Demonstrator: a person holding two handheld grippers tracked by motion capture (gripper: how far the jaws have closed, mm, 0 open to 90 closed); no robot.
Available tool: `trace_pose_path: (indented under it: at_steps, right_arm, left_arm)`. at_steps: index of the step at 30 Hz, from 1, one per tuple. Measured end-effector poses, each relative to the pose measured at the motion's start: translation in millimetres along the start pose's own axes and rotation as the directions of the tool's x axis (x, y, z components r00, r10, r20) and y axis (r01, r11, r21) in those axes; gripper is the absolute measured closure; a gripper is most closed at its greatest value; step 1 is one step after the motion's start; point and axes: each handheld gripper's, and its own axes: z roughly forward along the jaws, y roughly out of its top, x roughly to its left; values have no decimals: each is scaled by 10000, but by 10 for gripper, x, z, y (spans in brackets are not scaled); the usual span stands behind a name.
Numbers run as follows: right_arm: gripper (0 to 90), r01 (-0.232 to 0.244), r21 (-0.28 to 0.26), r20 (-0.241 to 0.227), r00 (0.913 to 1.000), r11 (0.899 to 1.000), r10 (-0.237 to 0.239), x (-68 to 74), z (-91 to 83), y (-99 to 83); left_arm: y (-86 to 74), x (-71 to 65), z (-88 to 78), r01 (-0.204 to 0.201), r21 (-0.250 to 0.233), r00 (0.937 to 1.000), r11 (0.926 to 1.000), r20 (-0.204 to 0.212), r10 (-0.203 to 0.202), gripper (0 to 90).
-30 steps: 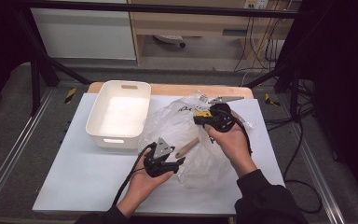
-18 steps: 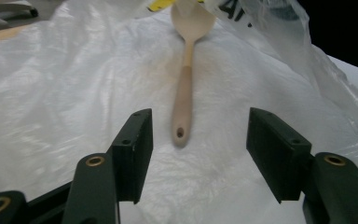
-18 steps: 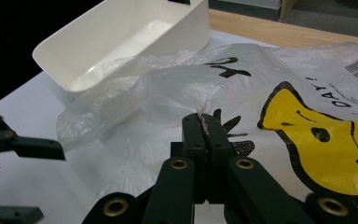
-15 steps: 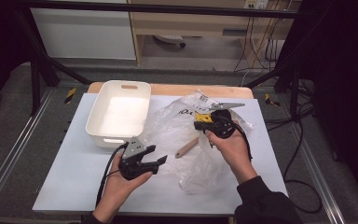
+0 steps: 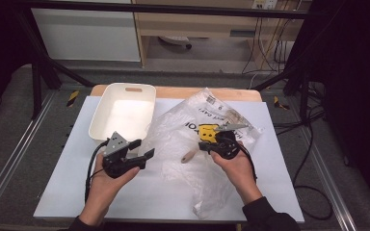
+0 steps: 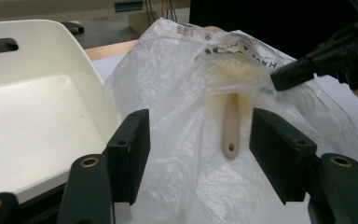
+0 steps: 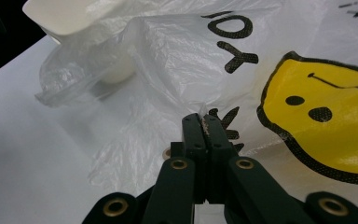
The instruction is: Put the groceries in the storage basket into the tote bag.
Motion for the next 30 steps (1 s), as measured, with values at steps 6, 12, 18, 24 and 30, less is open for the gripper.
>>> trace_pose_path:
  at_steps: [6,12,18,24,30]
  right_arm:
    - [900,20,262,12,10000,9997,-20,2,112,-109]
    - [900,96,603,40,9999,9981,-98,26,231,-220]
    - [900,222,940,55,9997,9953,-228,82,342,-287]
    - [889,454,1142,203,9986,9924,-480,101,381,-339]
    - [900,821,1604,255,9959,9836,-873,150,440,-399]
  left_arm:
    - [31,94,-79,-118,-98,9993,9999,-344,115,373]
    - [-15,176,-117,23,-63,9989,10000,-465,-26,369]
    - [-64,204,-160,122,-14,9988,9999,-472,-122,362]
    - [-140,169,-172,126,100,9988,9999,-471,-121,354]
    - [-246,115,-221,86,152,9979,9998,-648,-76,354]
